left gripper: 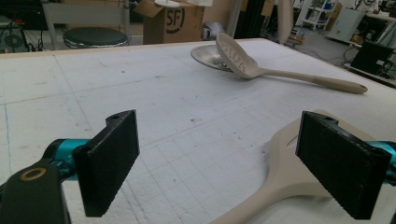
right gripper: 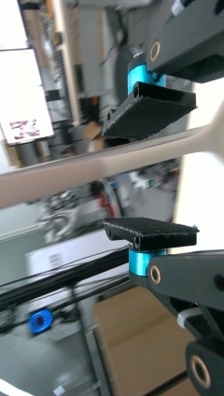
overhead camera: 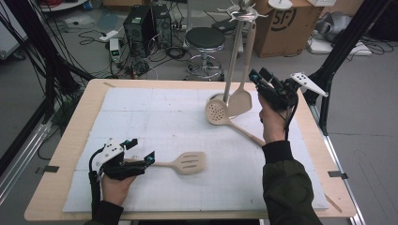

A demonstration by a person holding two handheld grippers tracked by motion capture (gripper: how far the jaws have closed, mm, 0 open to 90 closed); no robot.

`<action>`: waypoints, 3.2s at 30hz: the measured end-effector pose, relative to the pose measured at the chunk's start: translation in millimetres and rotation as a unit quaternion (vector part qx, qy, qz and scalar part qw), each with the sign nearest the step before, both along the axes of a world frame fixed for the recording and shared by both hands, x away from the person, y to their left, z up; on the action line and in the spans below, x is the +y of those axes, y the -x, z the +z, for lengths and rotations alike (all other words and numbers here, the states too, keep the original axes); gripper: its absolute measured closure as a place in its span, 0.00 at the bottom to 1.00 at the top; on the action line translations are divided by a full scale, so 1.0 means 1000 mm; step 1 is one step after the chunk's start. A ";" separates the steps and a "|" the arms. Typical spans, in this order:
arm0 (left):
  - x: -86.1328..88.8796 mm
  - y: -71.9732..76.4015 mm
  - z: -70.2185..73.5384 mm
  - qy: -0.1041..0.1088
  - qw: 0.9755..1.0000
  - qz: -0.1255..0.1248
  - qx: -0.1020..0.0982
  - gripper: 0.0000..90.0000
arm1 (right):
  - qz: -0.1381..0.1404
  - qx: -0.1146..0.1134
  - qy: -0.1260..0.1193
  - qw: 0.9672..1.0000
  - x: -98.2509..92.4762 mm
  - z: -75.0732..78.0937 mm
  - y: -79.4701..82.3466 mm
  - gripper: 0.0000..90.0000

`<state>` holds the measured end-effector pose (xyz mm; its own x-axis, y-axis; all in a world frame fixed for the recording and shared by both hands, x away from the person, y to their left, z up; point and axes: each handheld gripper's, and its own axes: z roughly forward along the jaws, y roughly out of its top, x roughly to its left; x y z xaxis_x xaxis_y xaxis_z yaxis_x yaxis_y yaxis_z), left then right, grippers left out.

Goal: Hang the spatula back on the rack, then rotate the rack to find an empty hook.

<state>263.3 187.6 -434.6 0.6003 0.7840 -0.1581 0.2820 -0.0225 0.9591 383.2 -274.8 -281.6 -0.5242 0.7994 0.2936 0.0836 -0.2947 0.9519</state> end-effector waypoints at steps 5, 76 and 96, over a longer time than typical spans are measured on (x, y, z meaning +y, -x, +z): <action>0.000 0.000 0.000 -0.001 1.000 0.001 0.000 0.15 | -0.007 -0.029 -0.029 0.999 0.000 0.012 -0.004 0.53; 0.003 0.001 0.000 -0.001 1.000 0.003 0.002 0.15 | 0.040 -0.071 -0.049 0.996 0.031 0.078 -0.053 1.00; 0.005 0.001 -0.001 0.002 1.000 0.004 0.004 0.15 | 0.046 -0.088 -0.005 0.995 0.061 0.087 -0.045 1.00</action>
<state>262.6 192.8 -435.2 0.5931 0.7880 -0.1651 0.2895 -0.0174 0.9570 428.1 -213.4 -194.2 -0.6385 0.7438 0.1978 -0.0578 -0.3026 0.9514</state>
